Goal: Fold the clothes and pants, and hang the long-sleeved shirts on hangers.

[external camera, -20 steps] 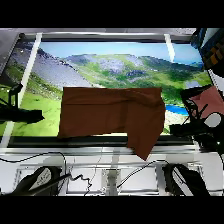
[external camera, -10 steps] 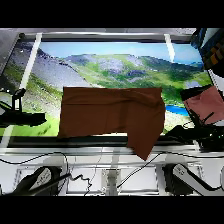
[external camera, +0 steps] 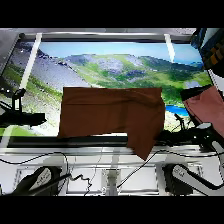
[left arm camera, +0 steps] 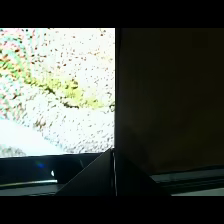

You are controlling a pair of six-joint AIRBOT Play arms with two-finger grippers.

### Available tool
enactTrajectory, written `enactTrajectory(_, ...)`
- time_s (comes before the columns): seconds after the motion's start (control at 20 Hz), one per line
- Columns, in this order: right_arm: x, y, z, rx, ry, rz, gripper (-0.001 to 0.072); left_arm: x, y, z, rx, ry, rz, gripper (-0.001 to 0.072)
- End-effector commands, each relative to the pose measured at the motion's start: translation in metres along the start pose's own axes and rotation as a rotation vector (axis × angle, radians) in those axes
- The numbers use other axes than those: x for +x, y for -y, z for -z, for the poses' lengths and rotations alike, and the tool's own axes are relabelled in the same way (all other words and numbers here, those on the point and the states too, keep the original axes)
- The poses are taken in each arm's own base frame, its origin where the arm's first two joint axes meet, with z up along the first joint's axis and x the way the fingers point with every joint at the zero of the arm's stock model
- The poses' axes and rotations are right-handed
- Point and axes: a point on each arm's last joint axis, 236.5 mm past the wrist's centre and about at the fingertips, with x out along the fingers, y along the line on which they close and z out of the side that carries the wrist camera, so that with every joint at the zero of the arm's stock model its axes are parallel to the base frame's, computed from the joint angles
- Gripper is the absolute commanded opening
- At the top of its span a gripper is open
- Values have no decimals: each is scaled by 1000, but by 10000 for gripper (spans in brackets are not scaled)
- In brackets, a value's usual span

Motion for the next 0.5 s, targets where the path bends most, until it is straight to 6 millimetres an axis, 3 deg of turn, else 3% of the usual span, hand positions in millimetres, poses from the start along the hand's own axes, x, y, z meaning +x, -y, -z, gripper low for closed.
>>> enactTrajectory(0.0, 18, 12, -4, 2, -12, 78, 424, 0, 0, 0, -1, 0, -1, 12)
enactTrajectory(0.05, 21, 14, -7, 0, -7, 87, 316, 0, 0, 0, -1, 0, -1, 12)
enactTrajectory(0.15, 23, 16, -10, -2, 2, 95, 254, 0, 0, 0, -1, 0, -1, 23)
enactTrajectory(0.2, 23, 16, -10, -12, 1, 96, 211, 0, 0, 1, -1, -1, -1, 157)
enactTrajectory(0.25, 23, 17, -10, -18, -1, 98, 137, 1, -1, 1, -2, -2, -1, 378)
enactTrajectory(0.3, 23, 16, -10, -26, -2, 97, 35, 1, -1, 1, -2, -3, -1, 520)
enactTrajectory(0.45, 23, 16, -10, -36, -1, 97, 16, 8, -9, 10, -13, -45, -22, 522)
